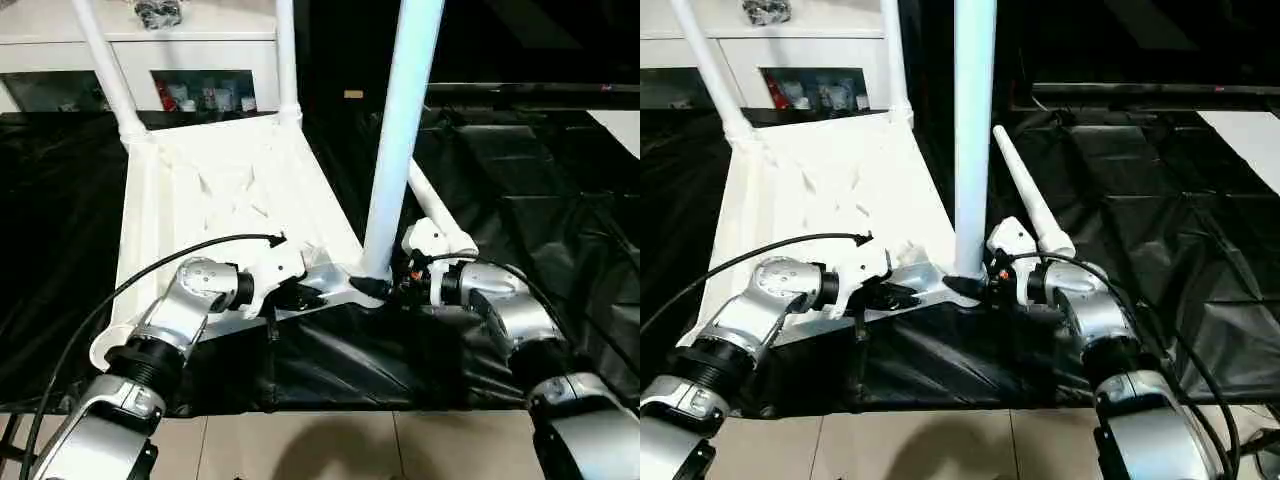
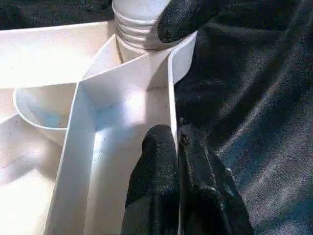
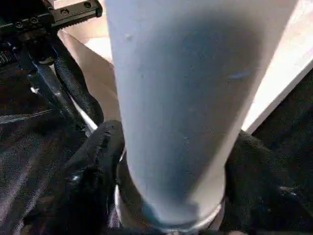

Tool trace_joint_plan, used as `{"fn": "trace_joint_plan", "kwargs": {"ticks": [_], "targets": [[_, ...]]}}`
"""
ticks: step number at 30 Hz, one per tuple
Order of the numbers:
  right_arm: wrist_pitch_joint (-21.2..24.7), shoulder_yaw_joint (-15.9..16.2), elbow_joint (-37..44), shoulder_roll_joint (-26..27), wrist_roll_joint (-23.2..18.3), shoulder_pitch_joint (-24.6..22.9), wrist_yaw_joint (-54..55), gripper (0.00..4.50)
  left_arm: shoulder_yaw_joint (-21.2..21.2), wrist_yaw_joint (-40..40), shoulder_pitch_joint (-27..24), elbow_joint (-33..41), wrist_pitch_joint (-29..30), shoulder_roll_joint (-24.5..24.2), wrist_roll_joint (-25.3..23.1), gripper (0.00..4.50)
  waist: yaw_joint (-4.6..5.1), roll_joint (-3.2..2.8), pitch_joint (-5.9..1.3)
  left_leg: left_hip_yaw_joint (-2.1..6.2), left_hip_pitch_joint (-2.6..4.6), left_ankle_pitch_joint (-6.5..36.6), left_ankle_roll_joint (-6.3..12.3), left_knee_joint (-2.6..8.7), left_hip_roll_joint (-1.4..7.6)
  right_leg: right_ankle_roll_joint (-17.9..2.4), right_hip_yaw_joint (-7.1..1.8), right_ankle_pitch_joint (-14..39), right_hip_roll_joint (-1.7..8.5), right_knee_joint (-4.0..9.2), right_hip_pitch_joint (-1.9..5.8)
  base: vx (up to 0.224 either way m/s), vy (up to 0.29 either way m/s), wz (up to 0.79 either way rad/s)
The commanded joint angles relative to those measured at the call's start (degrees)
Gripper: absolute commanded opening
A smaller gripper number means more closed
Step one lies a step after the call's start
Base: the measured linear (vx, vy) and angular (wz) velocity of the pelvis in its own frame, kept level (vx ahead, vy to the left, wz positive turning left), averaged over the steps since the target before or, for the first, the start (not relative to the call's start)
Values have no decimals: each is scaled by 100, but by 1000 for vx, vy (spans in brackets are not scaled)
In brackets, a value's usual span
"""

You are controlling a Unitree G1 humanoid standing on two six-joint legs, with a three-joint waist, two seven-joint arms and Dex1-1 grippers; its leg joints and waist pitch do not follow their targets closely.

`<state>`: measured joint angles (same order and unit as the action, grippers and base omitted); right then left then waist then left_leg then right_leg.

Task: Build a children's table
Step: Rotate leg to tighten

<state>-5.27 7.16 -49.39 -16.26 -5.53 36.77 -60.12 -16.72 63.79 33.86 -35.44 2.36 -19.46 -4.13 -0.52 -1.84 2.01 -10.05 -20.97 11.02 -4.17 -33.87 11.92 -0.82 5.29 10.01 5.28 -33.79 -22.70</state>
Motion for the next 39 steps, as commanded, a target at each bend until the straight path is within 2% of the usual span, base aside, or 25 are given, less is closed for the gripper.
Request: {"fn": "trace_joint_plan", "kwargs": {"ticks": [1,7,9,11,12,13,14,16,17,18,19,21,22,24,25,26,27,28,32,33,34,36,37,38,39], "targets": [[-71,20,-158,62,-25,82,-111,281,-321,215,-46,-265,56,-69,-210,0,-14,-44,-338,-5,34,1206,418,388,142,-1665,-246,664,273,303,312,0,0,0],[-78,-49,-255,184,31,21,194,267,-228,-131,90,-416,249,40,-241,0,-9,-35,-316,2,41,1418,321,401,135,-1570,-251,1074,276,341,293,0,0,0],[-124,-16,-264,271,235,-113,810,266,-140,-619,193,-531,432,235,-309,0,-2,4,-295,-1,65,1545,263,412,133,-1485,-258,1401,279,383,261,0,0,0],[-116,-35,-265,400,375,-222,1445,265,-93,-963,258,-611,536,396,-352,0,5,-4,-272,11,71,1695,200,424,118,-1347,-259,1813,296,427,257,0,0,0],[-46,-83,-245,506,403,-285,1814,265,-63,-1149,285,-622,635,502,-359,0,39,15,-230,17,70,1908,154,444,107,-1178,-247,2302,288,476,228,0,0,0],[-7,-118,-246,577,416,-318,2047,265,-42,-1265,306,-637,697,573,-361,0,54,18,-202,37,123,2185,82,447,94,-980,-224,2858,292,547,192,0,0,0],[172,-234,-228,841,390,-397,2646,265,27,-1629,369,-647,907,793,-362,0,87,18,-192,62,143,2374,40,447,79,-791,-203,3297,298,597,173,0,0,0],[221,-282,-259,982,407,-408,2965,264,68,-1851,410,-664,993,917,-367,0,114,6,-191,89,186,2574,2,441,60,-590,-168,3651,294,671,130,0,0,0],[247,-320,-313,1129,440,-395,3329,264,111,-2060,449,-671,1097,1045,-363,0,129,5,-195,99,180,2598,-8,444,60,-554,-158,3671,295,673,134,0,0,0],[247,-360,-410,1333,462,-348,3737,264,152,-2340,496,-677,1223,1213,-363,0,159,-36,-194,117,173,2653,-28,466,68,-535,-137,3596,290,689,139,0,0,0],[241,-372,-436,1391,459,-329,3832,264,153,-2404,507,-679,1239,1251,-369,0,194,-32,-201,132,176,2725,-22,478,66,-531,-106,3513,284,707,146,0,0,0],[215,-458,-570,1661,405,-208,4279,264,119,-2643,555,-703,1304,1400,-426,0,225,-29,-200,134,164,2788,-2,479,58,-535,-106,3476,283,712,136,0,0,0],[176,-489,-598,1746,365,-169,4365,264,109,-2724,574,-718,1317,1436,-452,0,276,-45,-195,151,154,2921,27,481,45,-503,-83,3541,277,725,133,0,0,0],[53,-506,-569,1786,368,-144,4442,264,101,-2783,602,-750,1327,1445,-500,0,276,-75,-203,151,158,2947,66,488,48,-493,-89,3481,290,743,128,0,0,0],[-15,-508,-523,1769,375,-152,4418,264,108,-2813,619,-779,1321,1433,-523,0,274,-60,-207,147,152,2937,85,494,50,-515,-94,3393,286,743,129,0,0,0],[-68,-532,-466,1727,370,-167,4402,320,122,-2833,636,-811,1319,1412,-540,0,268,-57,-212,142,150,2918,95,497,51,-540,-103,3327,285,736,130,0,0,0],[-89,-561,-435,1689,356,-175,4400,334,131,-2832,644,-828,1316,1391,-543,0,266,-51,-217,141,139,2876,105,502,55,-567,-111,3247,289,725,140,0,0,0],[-93,-621,-340,1606,336,-204,4402,334,151,-2852,657,-856,1328,1352,-541,0,247,-64,-229,130,122,2761,132,513,68,-671,-134,3001,292,699,151,0,0,0],[-41,-625,20,1280,417,-349,4277,354,193,-2901,666,-878,1382,1292,-545,0,233,-59,-249,109,67,2498,173,521,77,-848,-167,2532,293,634,196,0,0,0],[-41,-625,20,1280,417,-349,4277,354,193,-2901,666,-878,1382,1292,-545,0,219,-42,-249,95,29,2327,220,521,76,-884,-178,2325,288,615,235,0,0,0],[3,-590,333,1108,389,-505,4015,354,198,-2918,652,-848,1433,1274,-550,0,222,0,-271,85,16,2179,268,511,83,-981,-188,2134,296,591,243,0,0,0],[77,-527,826,858,332,-760,3635,354,201,-2940,626,-798,1500,1244,-558,0,154,-3,-290,60,23,1847,402,489,102,-1062,-209,1725,286,553,267,0,0,0],[170,-434,1414,579,298,-1086,3307,354,248,-2919,598,-775,1542,1217,-515,0,141,23,-287,58,-11,1720,502,490,109,-1086,-203,1672,278,533,287,0,0,0],[190,-405,1614,492,275,-1207,3192,354,256,-2918,582,-766,1540,1208,-509,0,131,21,-293,46,-17,1641,532,478,105,-1074,-206,1665,289,542,293,0,0,0],[214,-388,1782,412,268,-1307,3106,354,245,-2913,573,-758,1494,1193,-521,0,129,28,-315,52,-57,1376,584,455,97,-1108,-210,1480,306,513,323,54,-16,-3]]}}
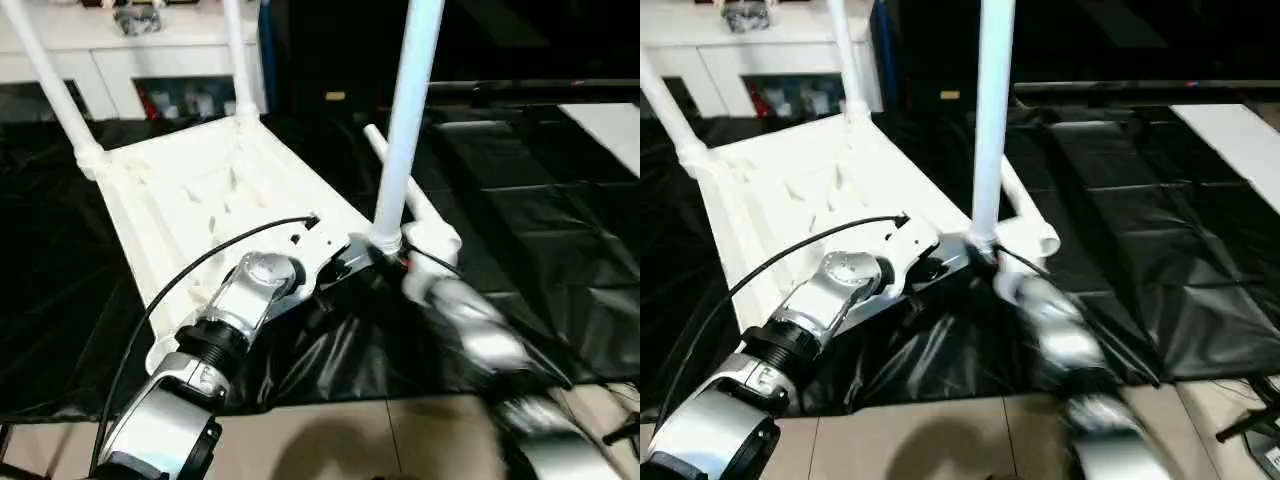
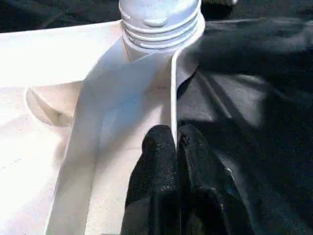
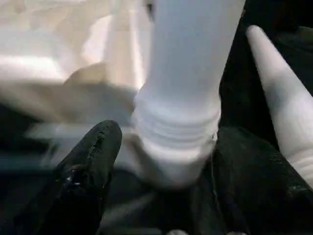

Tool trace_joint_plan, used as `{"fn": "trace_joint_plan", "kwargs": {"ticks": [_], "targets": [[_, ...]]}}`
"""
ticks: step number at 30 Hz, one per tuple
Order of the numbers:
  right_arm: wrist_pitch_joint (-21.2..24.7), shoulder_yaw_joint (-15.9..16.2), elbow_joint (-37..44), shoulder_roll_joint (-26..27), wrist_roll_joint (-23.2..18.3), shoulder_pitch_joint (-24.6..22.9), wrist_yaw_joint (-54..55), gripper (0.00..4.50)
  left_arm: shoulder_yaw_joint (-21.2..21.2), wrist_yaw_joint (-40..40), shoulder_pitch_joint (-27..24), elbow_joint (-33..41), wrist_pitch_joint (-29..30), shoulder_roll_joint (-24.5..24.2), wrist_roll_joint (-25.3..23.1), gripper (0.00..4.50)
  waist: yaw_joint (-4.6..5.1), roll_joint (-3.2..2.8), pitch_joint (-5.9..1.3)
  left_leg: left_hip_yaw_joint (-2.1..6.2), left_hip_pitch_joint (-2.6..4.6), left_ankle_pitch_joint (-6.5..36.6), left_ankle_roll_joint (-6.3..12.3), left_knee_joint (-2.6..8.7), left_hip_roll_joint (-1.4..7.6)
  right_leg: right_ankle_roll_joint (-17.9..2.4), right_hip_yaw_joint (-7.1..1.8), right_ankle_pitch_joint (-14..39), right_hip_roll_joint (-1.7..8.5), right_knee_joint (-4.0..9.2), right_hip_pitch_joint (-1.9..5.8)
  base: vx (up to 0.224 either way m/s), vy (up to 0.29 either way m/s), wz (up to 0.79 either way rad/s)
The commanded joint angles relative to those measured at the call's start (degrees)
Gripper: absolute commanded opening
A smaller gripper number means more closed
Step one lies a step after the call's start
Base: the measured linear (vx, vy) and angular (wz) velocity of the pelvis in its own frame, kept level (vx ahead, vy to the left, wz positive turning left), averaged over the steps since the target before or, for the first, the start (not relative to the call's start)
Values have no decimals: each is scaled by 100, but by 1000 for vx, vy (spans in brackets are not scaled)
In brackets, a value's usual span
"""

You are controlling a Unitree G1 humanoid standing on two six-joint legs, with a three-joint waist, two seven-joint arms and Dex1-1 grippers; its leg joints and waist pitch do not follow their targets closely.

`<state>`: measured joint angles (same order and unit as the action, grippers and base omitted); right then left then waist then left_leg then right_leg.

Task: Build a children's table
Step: Rotate leg to tighten, then rotate table base

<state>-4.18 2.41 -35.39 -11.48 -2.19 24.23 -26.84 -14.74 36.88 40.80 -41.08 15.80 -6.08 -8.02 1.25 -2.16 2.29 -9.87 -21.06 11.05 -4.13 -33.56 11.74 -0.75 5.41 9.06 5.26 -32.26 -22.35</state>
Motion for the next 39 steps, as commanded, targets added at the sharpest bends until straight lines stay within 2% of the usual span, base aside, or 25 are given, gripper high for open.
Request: {"fn": "trace_joint_plan", "kwargs": {"ticks": [1,2,3,4,5,6,7,8,11,14,15,16,18,19,20,21,22,23,26,28,30,31,32,36,39], "targets": [[227,110,781,-247,-169,-281,-491,354,67,-190,-148,-136,54,-161,-100,0,-53,61,-365,28,-54,1097,658,394,110,-1180,-222,1223,292,330,299,56,-19,-2],[356,133,1099,-380,-298,-446,-738,354,120,-148,-163,-68,-34,-156,-19,0,-64,54,-366,21,-50,987,732,382,104,-1219,-225,1031,284,319,310,56,-19,-2],[428,153,1293,-464,-368,-544,-881,354,141,-92,-172,-17,-105,-158,38,0,-83,35,-402,14,-51,705,884,342,104,-1322,-232,528,282,272,331,56,-17,0],[516,176,1504,-554,-451,-646,-1042,366,170,-20,-182,48,-164,-159,112,44,-87,49,-408,16,-76,505,1013,330,102,-1448,-222,159,274,224,329,0,0,0],[642,199,1700,-640,-549,-729,-1195,366,219,58,-195,145,-101,-158,204,55,-87,47,-408,9,-75,462,1056,322,102,-1495,-222,87,279,212,330,0,0,0],[822,235,1924,-749,-642,-802,-1391,366,283,143,-222,336,-184,-187,326,55,-100,-59,-408,17,-59,442,1114,313,107,-1560,-212,77,284,203,315,0,0,0],[905,257,1953,-768,-658,-787,-1443,366,376,137,-226,485,-175,-196,419,61,-85,-64,-391,9,-53,532,1111,315,120,-1584,-209,170,270,227,299,0,0,0],[952,273,1949,-772,-657,-765,-1461,366,446,120,-225,588,-172,-201,482,73,-69,-28,-389,2,-52,579,1096,320,119,-1602,-205,224,264,239,307,0,0,0],[1044,320,1960,-727,-581,-693,-1438,366,591,-73,-153,754,-194,-320,468,73,-85,-28,-358,-3,-39,870,901,330,130,-1615,-219,677,258,252,279,0,0,0],[1203,386,1973,-641,-453,-593,-1319,366,907,-281,-17,886,-55,-501,539,73,-73,-63,-304,5,-14,1298,581,367,111,-1349,-212,1426,244,308,252,0,0,0],[1337,417,2000,-602,-480,-555,-1312,366,999,-340,30,885,-31,-624,548,73,-82,-126,-303,13,8,1354,526,372,114,-1317,-213,1503,246,308,242,0,0,0],[1519,458,1938,-543,-459,-460,-1260,366,1104,-445,81,863,28,-827,507,73,-70,-113,-302,13,19,1423,459,371,104,-1274,-216,1562,231,310,236,0,0,0],[1765,510,1892,-486,-456,-359,-1198,366,1173,-559,111,844,68,-1099,423,73,-66,-120,-308,26,1,1337,414,373,92,-1237,-216,1473,230,290,251,0,0,0],[1842,563,1731,-395,-414,-225,-1134,366,1211,-662,116,776,112,-1441,270,73,-62,-56,-324,27,-10,1196,420,364,93,-1247,-224,1339,237,257,257,0,0,0],[1848,587,1653,-355,-399,-165,-1104,366,1210,-702,96,762,152,-1599,189,73,-41,-114,-336,41,-29,1045,405,362,93,-1275,-226,1163,242,215,263,0,0,0],[1851,617,1475,-272,-355,-47,-1032,366,1295,-809,66,727,263,-1812,126,73,-30,-139,-336,46,-33,985,400,360,93,-1284,-221,1074,239,210,271,0,0,0],[1840,643,1341,-210,-310,43,-971,366,1382,-898,27,761,411,-1953,90,58,-29,-184,-345,38,2,920,375,342,91,-1332,-223,890,232,196,251,0,0,0],[1883,660,1197,-135,-273,147,-897,366,1440,-961,-23,778,499,-2117,28,48,-18,-158,-354,35,1,833,362,336,88,-1429,-224,684,230,159,255,0,0,0],[1892,687,723,40,-99,446,-610,366,1378,-1154,-145,576,470,-2541,-287,36,-34,-180,-362,22,26,640,381,323,86,-1530,-226,375,219,128,248,0,0,0],[1872,645,434,126,-36,617,-431,349,1350,-1244,-204,412,448,-2678,-398,4,-82,-169,-374,12,46,511,393,309,87,-1584,-234,192,234,101,245,0,0,0],[1914,609,255,170,-12,735,-300,339,1260,-1254,-255,355,443,-2763,-480,0,-124,-175,-370,4,66,551,368,312,100,-1590,-242,252,245,95,230,0,0,0],[1932,600,179,189,-1,788,-246,329,1243,-1265,-283,344,453,-2784,-493,0,-120,-119,-366,3,47,556,364,320,98,-1597,-244,272,244,94,239,0,0,0],[1957,573,-26,237,33,934,-87,320,1137,-1187,-363,316,502,-2821,-489,0,-159,-153,-360,0,60,642,314,324,105,-1585,-250,400,262,101,235,0,0,0],[1705,574,-530,338,149,1207,135,291,893,-890,-574,221,556,-2815,-552,0,-168,-133,-329,-2,53,1082,111,346,97,-1501,-267,852,279,137,217,0,0,0],[1611,580,-686,386,174,1269,163,278,756,-646,-643,151,557,-2808,-587,0,-163,-153,-315,10,51,1296,44,357,93,-1409,-273,1120,287,168,213,0,0,0]]}}
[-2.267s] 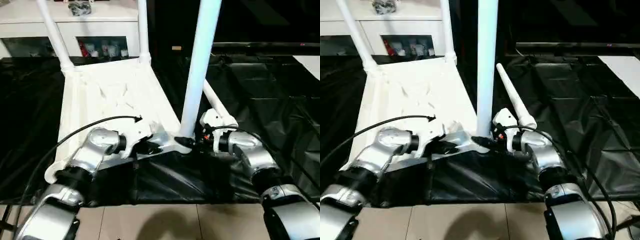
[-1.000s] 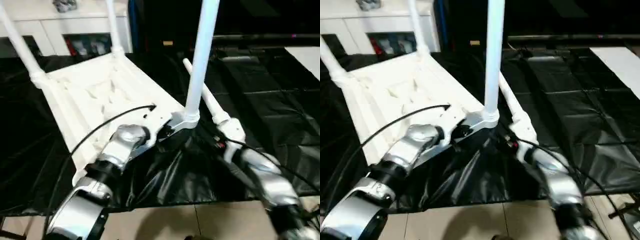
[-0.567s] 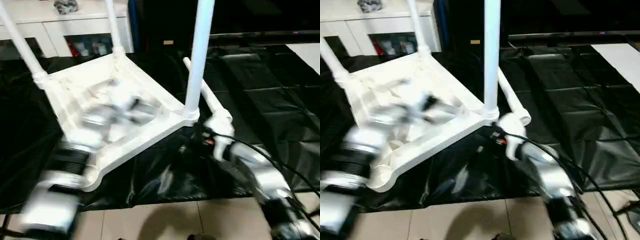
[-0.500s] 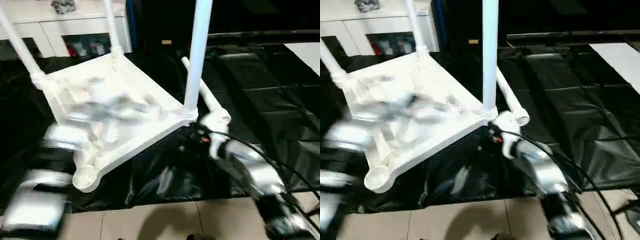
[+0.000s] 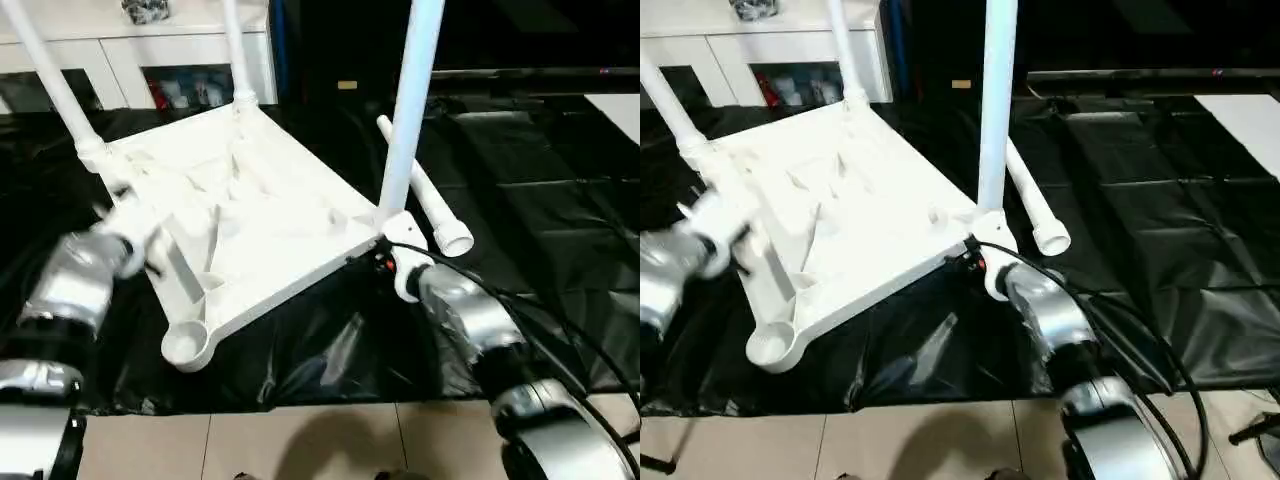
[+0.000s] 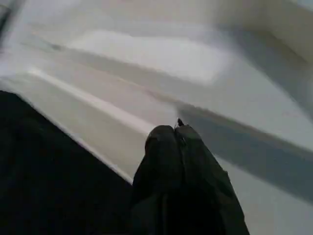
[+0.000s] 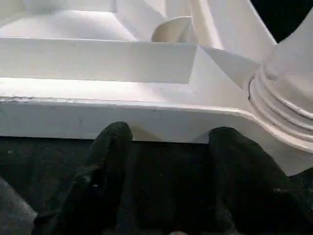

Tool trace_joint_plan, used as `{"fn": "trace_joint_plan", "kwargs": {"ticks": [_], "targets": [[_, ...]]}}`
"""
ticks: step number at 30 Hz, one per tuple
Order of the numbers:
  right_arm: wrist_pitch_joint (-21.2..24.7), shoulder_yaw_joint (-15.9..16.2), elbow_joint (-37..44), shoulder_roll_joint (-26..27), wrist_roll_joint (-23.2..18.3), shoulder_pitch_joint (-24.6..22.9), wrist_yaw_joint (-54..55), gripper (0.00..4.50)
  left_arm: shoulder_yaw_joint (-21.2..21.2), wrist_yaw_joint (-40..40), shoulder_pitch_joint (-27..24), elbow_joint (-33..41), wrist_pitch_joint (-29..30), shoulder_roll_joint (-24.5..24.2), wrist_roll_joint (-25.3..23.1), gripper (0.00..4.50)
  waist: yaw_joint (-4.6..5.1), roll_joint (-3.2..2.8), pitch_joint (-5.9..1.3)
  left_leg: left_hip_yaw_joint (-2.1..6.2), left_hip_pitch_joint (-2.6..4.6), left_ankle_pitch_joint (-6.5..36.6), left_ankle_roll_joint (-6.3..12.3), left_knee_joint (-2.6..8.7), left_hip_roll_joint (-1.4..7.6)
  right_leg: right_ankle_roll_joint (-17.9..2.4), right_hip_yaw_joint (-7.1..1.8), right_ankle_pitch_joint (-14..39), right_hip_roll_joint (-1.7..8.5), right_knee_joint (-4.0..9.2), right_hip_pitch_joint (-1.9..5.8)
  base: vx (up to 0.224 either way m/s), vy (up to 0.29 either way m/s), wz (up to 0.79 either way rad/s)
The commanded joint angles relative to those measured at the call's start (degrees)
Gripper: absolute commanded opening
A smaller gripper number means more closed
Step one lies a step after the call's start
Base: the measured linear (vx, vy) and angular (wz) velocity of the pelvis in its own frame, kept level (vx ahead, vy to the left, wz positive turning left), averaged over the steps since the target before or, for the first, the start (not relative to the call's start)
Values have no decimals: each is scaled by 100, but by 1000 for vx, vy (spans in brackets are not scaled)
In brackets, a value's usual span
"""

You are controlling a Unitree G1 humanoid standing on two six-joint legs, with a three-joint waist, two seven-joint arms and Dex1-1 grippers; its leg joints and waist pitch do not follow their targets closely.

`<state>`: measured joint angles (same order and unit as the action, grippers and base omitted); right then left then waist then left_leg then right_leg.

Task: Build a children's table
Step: Rotate table base

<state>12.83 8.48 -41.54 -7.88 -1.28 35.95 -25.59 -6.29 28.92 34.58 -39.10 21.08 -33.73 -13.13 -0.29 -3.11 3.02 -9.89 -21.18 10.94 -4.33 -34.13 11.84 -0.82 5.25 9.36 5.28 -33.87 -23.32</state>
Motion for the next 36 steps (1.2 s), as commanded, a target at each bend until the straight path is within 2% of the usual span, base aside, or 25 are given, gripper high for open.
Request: {"fn": "trace_joint_plan", "kwargs": {"ticks": [1,7,9,10,11,12,13,14,16,17,18,19,20,21,22,24,25,26,27,28,30,31,34,35,36], "targets": [[-158,-29,-214,82,93,167,81,256,-259,514,-80,-71,37,-57,-100,0,-3,-74,-393,18,62,1343,46,415,82,-1385,-259,1114,286,327,311,0,0,0],[-476,-89,-818,240,113,499,220,211,-818,1929,-292,485,110,-246,82,0,30,-83,-394,27,60,1432,12,420,89,-1529,-265,1040,296,297,310,0,0,0],[-520,-117,-894,268,92,547,226,190,-890,2113,-317,592,117,-279,124,0,45,-90,-390,27,71,1504,7,421,97,-1552,-270,1074,297,297,302,0,0,0],[-601,-138,-1033,304,83,625,247,177,-984,2370,-355,744,134,-305,189,0,47,-15,-388,13,72,1499,23,425,101,-1551,-274,1085,290,310,300,0,0,0],[-626,-136,-1073,315,85,648,246,169,-1016,2464,-370,789,104,-310,214,0,38,-44,-394,23,69,1456,28,422,102,-1565,-277,1073,298,283,311,0,0,0],[-776,-112,-1319,400,106,790,231,164,-1179,2992,-478,1091,72,-321,392,0,16,21,-398,23,64,1375,55,423,112,-1578,-284,1108,326,285,310,0,0,0],[-848,-97,-1449,456,119,874,225,157,-1248,3243,-543,1261,75,-313,504,0,27,-17,-383,20,55,1366,55,430,109,-1582,-284,1207,317,285,304,0,0,0],[-878,-85,-1506,485,130,916,224,145,-1264,3325,-567,1332,117,-292,563,0,27,-21,-374,10,73,1410,51,429,111,-1574,-287,1241,303,297,285,0,0,0],[-996,-60,-1735,585,178,1084,229,133,-1293,3554,-617,1549,252,-201,712,0,20,18,-374,-4,62,1362,55,424,103,-1563,-293,1248,294,279,287,0,0,0],[-1034,-59,-1811,624,191,1147,229,122,-1304,3613,-628,1633,292,-174,754,0,18,10,-377,4,65,1345,52,426,98,-1544,-291,1250,293,277,301,0,0,0],[-1074,-63,-1888,666,200,1210,226,112,-1317,3675,-642,1729,347,-150,801,0,37,44,-386,6,49,1258,62,423,104,-1541,-299,1192,309,258,320,0,0,0],[-1107,-70,-1951,701,206,1263,223,101,-1328,3726,-656,1818,404,-135,845,0,51,26,-385,5,47,1205,85,421,99,-1530,-292,1138,293,263,314,0,0,0],[-1126,-76,-2018,748,211,1330,237,92,-1343,3779,-679,1932,476,-113,908,0,68,86,-394,-3,47,1153,102,418,103,-1543,-297,1063,289,256,318,0,0,0],[-1141,-70,-2076,793,223,1390,236,85,-1355,3829,-699,2030,522,-92,967,0,71,62,-407,7,32,1004,138,410,99,-1592,-295,895,293,222,338,0,0,0],[-1189,-52,-2194,889,258,1498,221,85,-1368,3912,-732,2215,612,-51,1081,0,113,134,-414,-8,19,898,184,400,102,-1648,-297,747,290,212,339,0,0,0],[-1213,-25,-2256,978,280,1558,176,66,-1383,3932,-749,2336,670,-9,1137,0,119,88,-415,-3,17,817,219,389,98,-1658,-295,703,295,195,340,0,0,0],[-1253,-22,-2322,1011,291,1594,157,56,-1381,3959,-761,2392,695,-1,1139,0,127,95,-416,-13,29,791,244,383,93,-1676,-296,604,275,197,327,0,0,0],[-1296,-5,-2384,1061,312,1623,142,49,-1390,3989,-775,2462,743,36,1163,0,132,108,-416,-18,29,784,254,380,94,-1691,-301,560,276,193,331,0,0,0],[-1347,11,-2460,1110,342,1652,136,44,-1387,3972,-778,2507,747,91,1162,0,123,198,-427,-17,5,692,303,371,95,-1683,-310,559,292,163,356,0,0,0],[-1416,40,-2538,1156,397,1671,179,35,-1377,3785,-722,2422,679,246,1075,0,110,206,-408,-25,4,687,327,372,93,-1657,-319,657,296,181,330,0,0,0],[-1435,42,-2559,1162,411,1675,197,15,-1372,3693,-687,2352,630,302,1021,0,92,184,-397,-37,44,836,260,370,97,-1620,-334,813,285,209,295,0,0,0],[-1468,31,-2596,1156,429,1682,239,6,-1350,3476,-605,2195,519,410,917,0,91,232,-387,-39,51,947,211,388,108,-1583,-330,889,270,218,288,0,0,0],[-1505,5,-2650,1116,463,1683,377,2,-1230,2909,-386,1788,315,653,734,0,60,236,-366,-33,82,1263,84,405,103,-1462,-335,1209,249,253,261,0,0,0],[-1542,-28,-2681,1073,476,1682,476,2,-1168,2646,-278,1600,194,727,675,0,41,204,-366,-21,87,1318,49,404,107,-1442,-336,1268,265,248,264,0,0,0],[-1571,-90,-2689,1005,463,1667,605,2,-1084,2357,-138,1361,68,803,625,0,44,221,-350,-32,87,1474,3,408,87,-1345,-333,1477,240,295,244,0,0,0]]}}
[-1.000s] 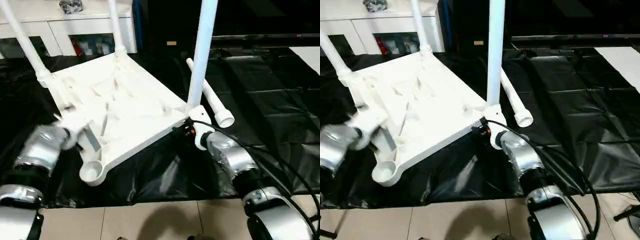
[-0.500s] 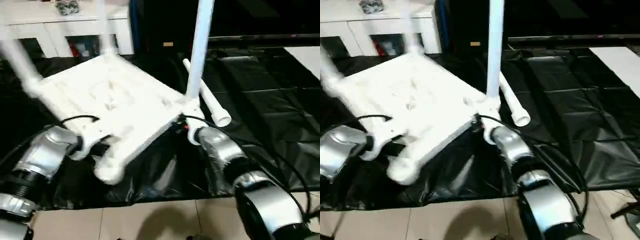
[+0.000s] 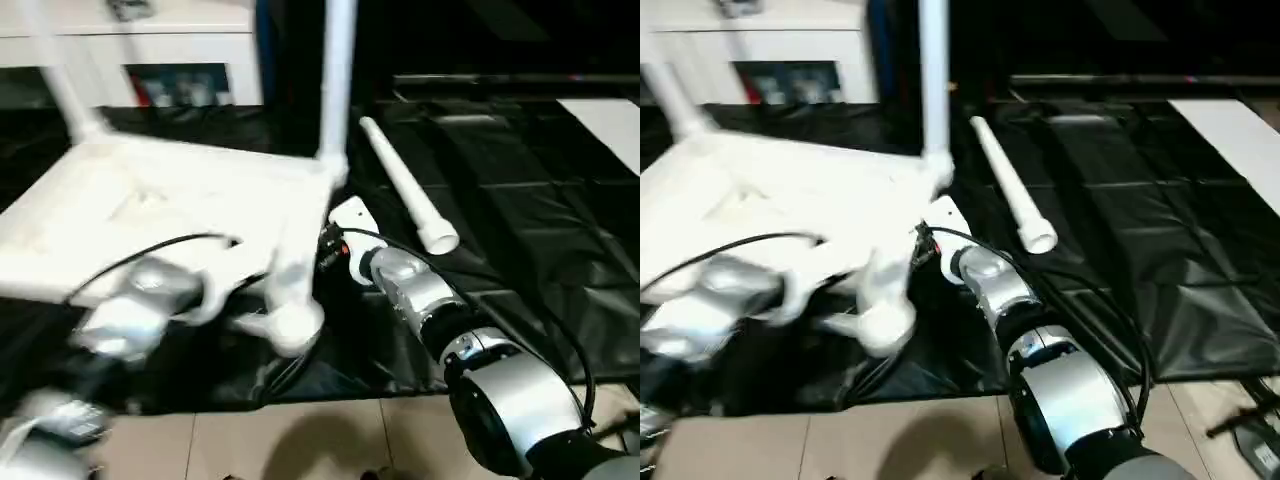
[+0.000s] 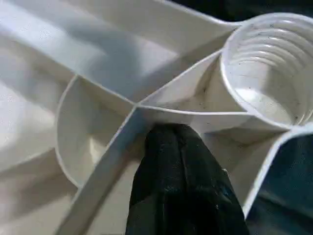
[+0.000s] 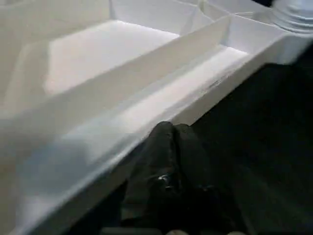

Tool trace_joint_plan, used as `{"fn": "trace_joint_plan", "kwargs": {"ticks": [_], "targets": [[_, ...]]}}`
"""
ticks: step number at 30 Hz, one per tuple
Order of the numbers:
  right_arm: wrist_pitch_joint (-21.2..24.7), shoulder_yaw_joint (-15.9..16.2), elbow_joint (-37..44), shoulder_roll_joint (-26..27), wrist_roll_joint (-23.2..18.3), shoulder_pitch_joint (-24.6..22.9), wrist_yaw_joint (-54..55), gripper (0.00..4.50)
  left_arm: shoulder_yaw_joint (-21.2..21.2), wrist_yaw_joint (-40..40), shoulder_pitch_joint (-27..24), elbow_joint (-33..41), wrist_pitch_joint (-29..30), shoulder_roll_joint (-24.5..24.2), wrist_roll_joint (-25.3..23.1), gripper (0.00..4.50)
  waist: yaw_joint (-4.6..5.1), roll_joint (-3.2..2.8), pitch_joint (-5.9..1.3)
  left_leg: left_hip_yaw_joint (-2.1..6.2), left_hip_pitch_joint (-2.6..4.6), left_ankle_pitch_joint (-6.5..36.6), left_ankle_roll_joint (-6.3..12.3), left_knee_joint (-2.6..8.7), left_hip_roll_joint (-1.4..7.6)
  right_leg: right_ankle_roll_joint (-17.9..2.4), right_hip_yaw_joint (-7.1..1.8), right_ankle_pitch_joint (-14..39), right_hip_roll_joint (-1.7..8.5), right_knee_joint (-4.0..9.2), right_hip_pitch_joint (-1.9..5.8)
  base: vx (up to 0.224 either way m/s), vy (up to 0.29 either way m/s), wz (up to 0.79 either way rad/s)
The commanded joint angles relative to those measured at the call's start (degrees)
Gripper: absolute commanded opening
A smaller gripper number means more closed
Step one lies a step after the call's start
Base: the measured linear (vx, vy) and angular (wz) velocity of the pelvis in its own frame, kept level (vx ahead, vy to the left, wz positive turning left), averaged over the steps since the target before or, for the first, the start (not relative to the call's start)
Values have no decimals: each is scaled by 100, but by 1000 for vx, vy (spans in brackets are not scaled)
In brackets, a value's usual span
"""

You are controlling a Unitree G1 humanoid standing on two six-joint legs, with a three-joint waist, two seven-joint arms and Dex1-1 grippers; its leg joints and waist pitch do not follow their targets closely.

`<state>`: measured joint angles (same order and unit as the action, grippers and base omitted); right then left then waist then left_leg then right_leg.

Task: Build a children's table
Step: Rotate table base

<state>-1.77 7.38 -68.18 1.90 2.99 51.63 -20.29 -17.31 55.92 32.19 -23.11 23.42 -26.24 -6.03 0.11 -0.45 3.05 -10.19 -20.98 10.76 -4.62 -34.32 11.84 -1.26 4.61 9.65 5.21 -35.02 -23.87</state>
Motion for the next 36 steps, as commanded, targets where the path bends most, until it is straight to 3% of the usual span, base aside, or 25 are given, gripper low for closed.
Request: {"fn": "trace_joint_plan", "kwargs": {"ticks": [1,2,5,6,7,8,10,11,12,14,15,16,17,18,19,20,21,24,25,26,32,33,35,36], "targets": [[-135,-27,-31,-24,24,88,165,2,72,-537,195,-396,-252,99,-115,0,-22,-36,-379,3,79,1493,-4,419,88,-1264,-276,1450,261,405,310,0,0,0],[-170,-116,-14,-110,2,63,342,2,128,-775,296,-557,-370,130,-153,0,-32,-30,-383,7,64,1448,3,418,86,-1256,-277,1425,268,396,318,0,0,0],[-142,-354,43,-298,-83,11,630,2,251,-1098,405,-704,-505,172,-195,0,-57,-83,-412,15,36,1140,7,406,84,-1304,-272,960,254,342,348,0,0,0],[-111,-427,76,-349,-130,-9,649,2,283,-1134,413,-703,-528,179,-194,0,-58,-69,-429,9,34,1037,41,391,78,-1348,-267,738,243,321,360,0,0,0],[-106,-571,244,-469,-304,-86,285,2,284,-998,367,-571,-589,131,-186,0,-58,-117,-434,5,29,989,96,379,73,-1404,-260,525,234,308,369,0,0,0],[-109,-597,300,-506,-339,-110,191,17,292,-966,340,-501,-574,112,-181,0,-52,-94,-443,-1,26,958,139,372,71,-1435,-258,418,229,302,378,0,0,0],[-227,-593,400,-702,-272,-127,298,35,449,-1090,295,-314,-565,106,-122,0,-54,-140,-452,-3,15,811,251,352,67,-1588,-243,74,225,268,390,0,0,0],[-242,-595,406,-721,-268,-126,307,35,469,-1104,292,-296,-563,107,-113,0,-53,-128,-455,-6,16,797,269,348,72,-1623,-242,51,231,266,392,0,0,0],[-247,-633,412,-828,-275,-97,360,38,620,-1138,273,-172,-477,128,5,0,-56,-126,-449,-8,4,806,286,345,69,-1673,-240,99,240,266,402,0,0,0],[-315,-795,357,-1097,-368,51,474,60,927,-1145,188,191,-378,127,332,41,-77,-113,-444,-15,21,918,255,342,75,-1693,-235,318,249,288,396,0,0,0],[-291,-887,262,-1271,-400,180,577,72,1083,-1164,109,429,-372,102,510,41,-74,-51,-432,-18,8,962,253,349,78,-1679,-235,414,236,295,398,0,0,0],[-285,-911,192,-1371,-381,257,637,79,1161,-1149,61,554,-401,85,617,46,-87,-76,-422,-17,19,1015,242,349,72,-1647,-227,561,226,304,381,0,0,0],[-278,-948,99,-1479,-380,353,670,80,1259,-1174,4,693,-413,60,696,59,-83,-20,-421,-17,13,1042,235,348,78,-1633,-224,637,230,302,383,0,0,0],[-274,-988,53,-1545,-375,407,675,85,1330,-1192,-46,793,-426,43,741,72,-90,-27,-409,-18,12,1111,227,349,73,-1591,-221,803,226,311,369,0,0,0],[-249,-1074,-16,-1617,-430,484,642,97,1425,-1037,-159,1013,-574,28,931,79,-100,24,-408,-6,-16,1124,242,345,64,-1519,-217,993,249,303,391,0,0,0],[-133,-1159,-130,-1724,-463,598,699,117,1574,-866,-348,1374,-545,-8,1174,83,-96,7,-397,-12,-15,1126,253,353,63,-1475,-218,1062,239,329,377,0,0,0],[-85,-1182,-159,-1756,-470,629,720,119,1614,-804,-415,1494,-548,-29,1241,91,-106,75,-417,0,-37,992,280,347,84,-1473,-224,991,269,279,393,0,0,0],[208,-1237,-343,-1898,-481,754,830,145,1659,-383,-813,2112,-480,-258,1473,124,-131,69,-396,-30,-10,918,350,340,79,-1480,-227,877,232,283,325,0,0,0],[232,-1248,-381,-1922,-493,772,824,158,1695,-332,-910,2281,-377,-306,1522,129,-160,120,-395,-23,-17,922,358,350,89,-1466,-223,907,245,270,335,0,0,0],[271,-1268,-456,-1963,-509,801,794,158,1756,-277,-1070,2585,-134,-384,1599,129,-165,128,-394,-28,-9,921,346,350,92,-1455,-224,914,246,270,332,0,0,0],[305,-1374,-688,-1965,-478,904,743,201,1940,-270,-1607,3631,515,-748,1973,170,-331,108,-361,-31,26,1017,206,370,105,-1411,-231,960,239,259,297,0,0,0],[308,-1383,-701,-1965,-472,913,767,201,1968,-265,-1644,3693,539,-776,2005,170,-370,67,-360,-26,32,1062,154,374,108,-1429,-232,928,244,252,291,0,0,0],[344,-1399,-744,-1962,-448,969,898,213,2096,-244,-1740,3985,730,-916,2163,175,-416,67,-354,-29,42,1139,89,380,100,-1414,-232,903,229,249,288,0,0,0],[357,-1404,-759,-1966,-444,993,937,238,2133,-223,-1759,4069,784,-968,2211,206,-441,35,-351,-25,42,1194,48,382,90,-1404,-227,899,222,244,287,0,0,0]]}}
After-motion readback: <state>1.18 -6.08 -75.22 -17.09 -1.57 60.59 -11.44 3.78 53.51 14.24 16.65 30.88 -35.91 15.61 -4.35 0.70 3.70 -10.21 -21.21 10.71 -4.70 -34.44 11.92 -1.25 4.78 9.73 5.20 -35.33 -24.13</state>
